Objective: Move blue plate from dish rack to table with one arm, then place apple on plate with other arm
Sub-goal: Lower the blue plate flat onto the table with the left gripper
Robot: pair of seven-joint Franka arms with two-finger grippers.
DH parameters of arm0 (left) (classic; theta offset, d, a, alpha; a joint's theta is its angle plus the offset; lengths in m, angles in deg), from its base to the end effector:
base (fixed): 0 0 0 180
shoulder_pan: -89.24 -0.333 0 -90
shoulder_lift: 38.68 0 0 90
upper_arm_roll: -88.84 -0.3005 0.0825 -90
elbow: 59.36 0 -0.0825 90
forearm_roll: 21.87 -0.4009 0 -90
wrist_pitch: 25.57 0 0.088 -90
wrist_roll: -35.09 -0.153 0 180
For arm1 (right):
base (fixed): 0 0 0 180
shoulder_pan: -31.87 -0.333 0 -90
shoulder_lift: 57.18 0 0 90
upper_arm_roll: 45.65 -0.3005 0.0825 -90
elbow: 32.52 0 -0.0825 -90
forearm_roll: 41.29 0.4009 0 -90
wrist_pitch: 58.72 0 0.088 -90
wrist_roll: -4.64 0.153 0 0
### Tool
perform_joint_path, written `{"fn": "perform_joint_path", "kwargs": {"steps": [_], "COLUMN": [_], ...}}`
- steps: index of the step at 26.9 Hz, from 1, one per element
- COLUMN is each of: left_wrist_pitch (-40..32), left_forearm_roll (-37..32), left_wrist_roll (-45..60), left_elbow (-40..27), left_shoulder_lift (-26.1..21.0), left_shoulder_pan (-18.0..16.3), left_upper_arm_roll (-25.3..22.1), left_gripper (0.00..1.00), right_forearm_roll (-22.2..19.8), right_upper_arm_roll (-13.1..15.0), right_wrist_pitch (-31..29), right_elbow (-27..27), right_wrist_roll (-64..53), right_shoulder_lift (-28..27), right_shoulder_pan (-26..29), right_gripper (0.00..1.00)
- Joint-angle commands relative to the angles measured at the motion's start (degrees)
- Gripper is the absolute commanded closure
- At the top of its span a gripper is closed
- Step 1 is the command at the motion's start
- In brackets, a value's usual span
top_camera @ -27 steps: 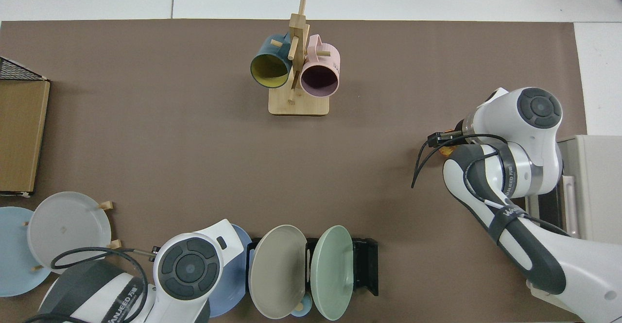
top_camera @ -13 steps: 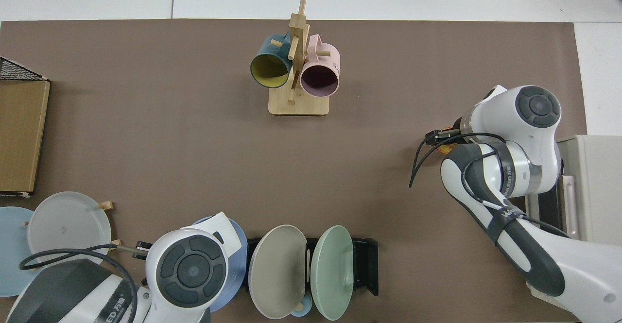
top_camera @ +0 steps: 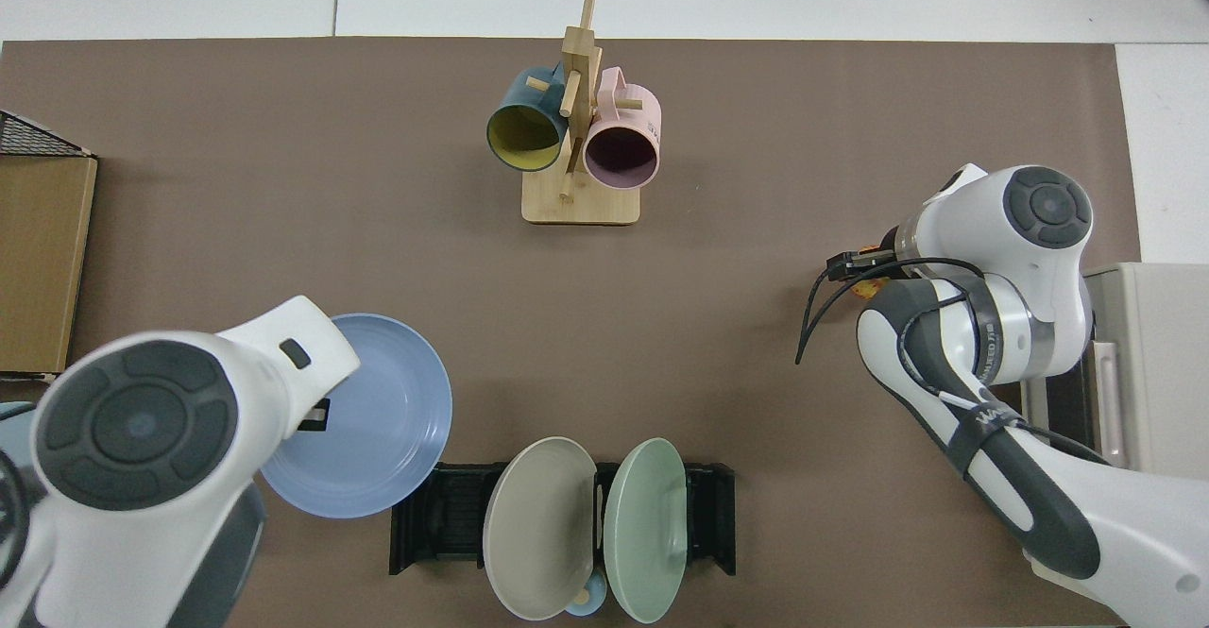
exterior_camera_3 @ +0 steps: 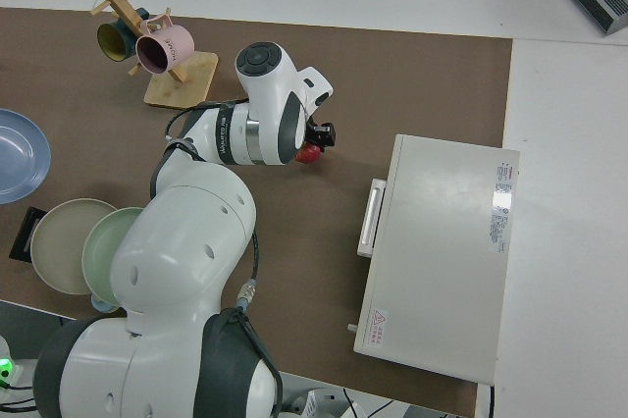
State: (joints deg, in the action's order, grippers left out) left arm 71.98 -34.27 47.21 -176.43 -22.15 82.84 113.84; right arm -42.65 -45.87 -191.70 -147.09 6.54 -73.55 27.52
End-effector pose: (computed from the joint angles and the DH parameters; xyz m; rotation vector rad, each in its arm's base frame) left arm 0.4679 -0.1371 0.4882 -2.7926 0.1812 -0.0122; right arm 0.6123 0.0477 0.2479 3.1250 0.0974 0.0571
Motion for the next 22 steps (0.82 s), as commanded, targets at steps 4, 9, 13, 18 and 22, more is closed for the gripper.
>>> {"fn": "perform_joint_path", "kwargs": {"steps": [4, 9, 13, 18, 22], "left_wrist_pitch": [2.28, 7.47, 10.29, 16.51, 20.3], "left_forearm_roll": [7.02, 13.88, 16.44, 16.62, 16.53], "left_wrist_roll": [-2.35, -5.18, -5.62, -4.66, -4.04], "left_elbow": [5.8, 3.79, 2.55, 2.02, 2.11], "left_shoulder_lift": [-6.68, -6.86, -7.47, -14.14, -18.8], "left_shoulder_pan": [-2.12, -4.06, -4.15, -1.43, 0.77], "left_upper_arm_roll": [-1.18, -1.27, -1.27, -0.48, -0.3], "left_gripper": [1.0, 1.0, 1.0, 1.0, 1.0], "right_forearm_roll": [-0.22, -0.22, -0.22, -0.22, -0.22], "right_upper_arm_roll": [-0.22, -0.22, -0.22, -0.22, -0.22], "right_wrist_pitch": [0.62, 0.62, 0.62, 0.62, 0.62], "right_elbow": [-0.14, -0.14, -0.14, -0.14, -0.14], "right_wrist_roll": [1.18, 1.18, 1.18, 1.18, 1.18], "right_shoulder_lift": [0.81, 0.81, 0.81, 0.81, 0.81], "right_shoulder_pan": [0.12, 0.12, 0.12, 0.12, 0.12], "right_gripper": [0.82, 0.82, 0.82, 0.82, 0.82]}}
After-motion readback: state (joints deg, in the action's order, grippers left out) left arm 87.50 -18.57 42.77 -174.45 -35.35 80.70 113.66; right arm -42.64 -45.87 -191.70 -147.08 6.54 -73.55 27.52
